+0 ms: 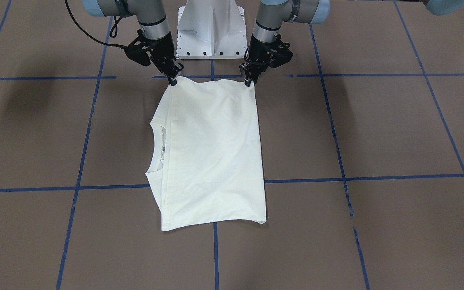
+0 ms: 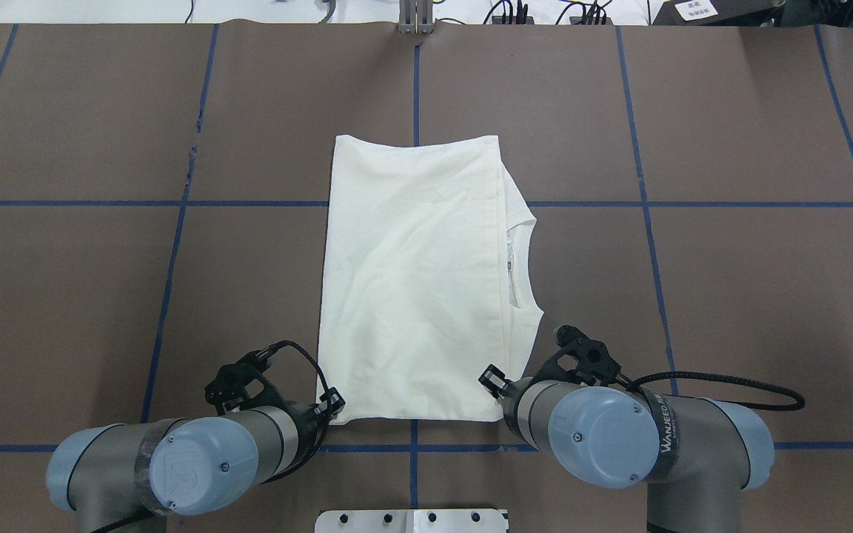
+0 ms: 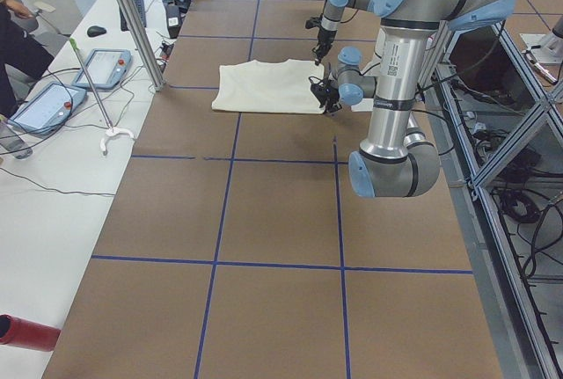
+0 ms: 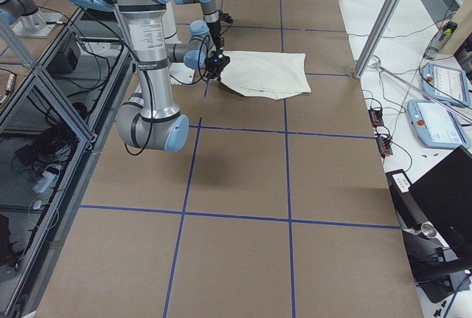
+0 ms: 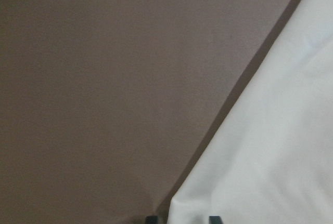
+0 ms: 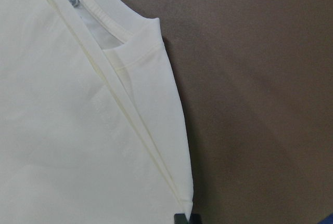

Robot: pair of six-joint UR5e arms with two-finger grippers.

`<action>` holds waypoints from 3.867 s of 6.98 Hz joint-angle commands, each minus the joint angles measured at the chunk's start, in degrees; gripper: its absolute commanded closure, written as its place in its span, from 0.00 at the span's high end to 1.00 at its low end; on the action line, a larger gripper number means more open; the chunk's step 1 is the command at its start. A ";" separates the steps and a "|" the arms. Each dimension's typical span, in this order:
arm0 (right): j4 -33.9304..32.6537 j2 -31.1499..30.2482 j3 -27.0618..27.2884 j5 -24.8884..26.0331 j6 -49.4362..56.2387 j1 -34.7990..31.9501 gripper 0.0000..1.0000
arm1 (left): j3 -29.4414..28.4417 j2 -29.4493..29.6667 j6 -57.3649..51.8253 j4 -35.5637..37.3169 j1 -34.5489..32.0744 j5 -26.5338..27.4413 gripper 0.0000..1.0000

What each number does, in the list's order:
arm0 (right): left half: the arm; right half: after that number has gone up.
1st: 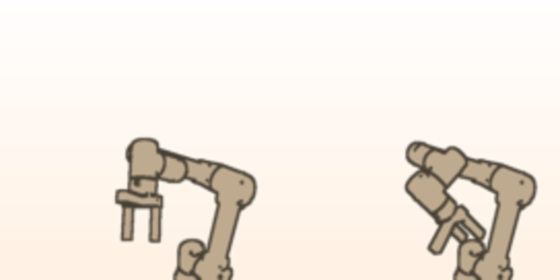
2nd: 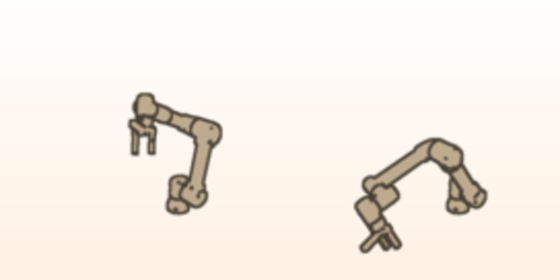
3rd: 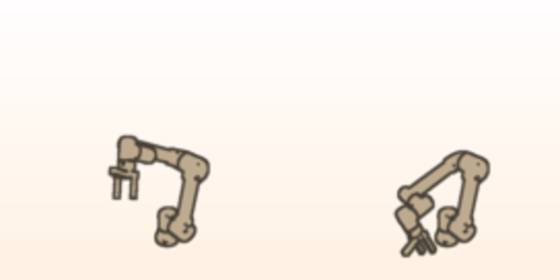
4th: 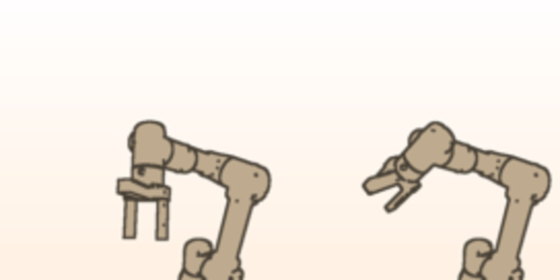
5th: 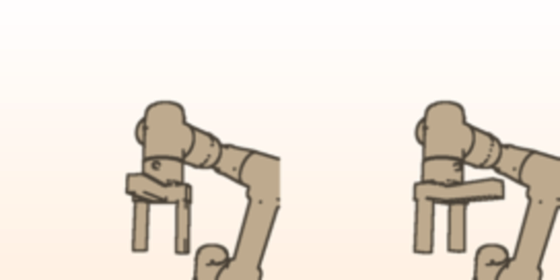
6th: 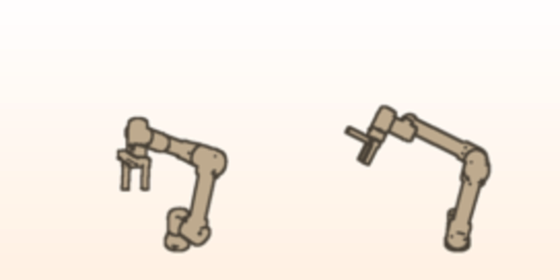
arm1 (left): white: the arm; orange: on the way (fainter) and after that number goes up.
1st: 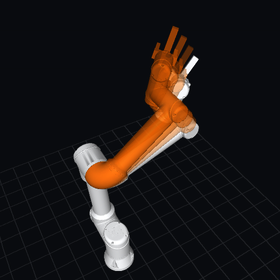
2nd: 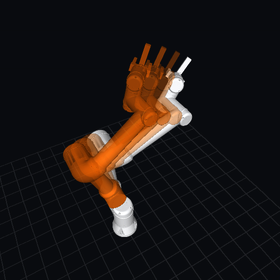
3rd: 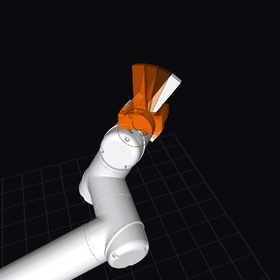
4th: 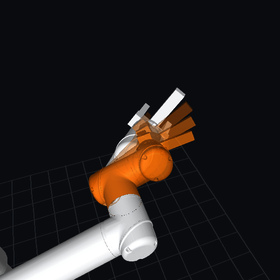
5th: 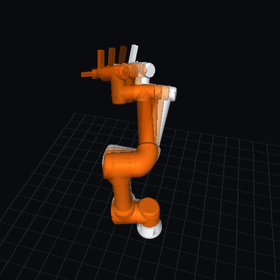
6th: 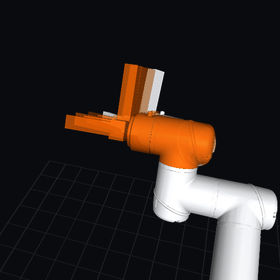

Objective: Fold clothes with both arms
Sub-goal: 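Move the left gripper to the near edge beside the right gripper, then grasp the near edge of the shirt with both grippers, then lift the near edge with both grippers and fold it toward the far edge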

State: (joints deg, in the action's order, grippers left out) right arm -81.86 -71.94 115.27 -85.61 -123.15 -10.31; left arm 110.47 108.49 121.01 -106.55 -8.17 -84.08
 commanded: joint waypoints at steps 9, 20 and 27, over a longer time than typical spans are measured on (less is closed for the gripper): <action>0.04 -5.29 13.72 -0.53 -0.16 4.51 0.00 | 16.62 -5.41 2.04 0.64 2.46 -0.12 0.00; 1.87 15.40 -13.88 -10.80 9.33 -23.07 0.00 | -9.01 13.58 -20.37 -3.03 -20.65 -0.47 0.00; 11.29 21.13 -31.04 -14.06 12.30 -27.22 0.00 | -25.11 16.76 -26.25 -16.03 -25.31 -0.38 0.00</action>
State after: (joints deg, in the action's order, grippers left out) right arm -70.79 -52.78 87.42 -99.65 -111.76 -37.43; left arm 87.90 125.02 96.09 -120.17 -32.80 -84.49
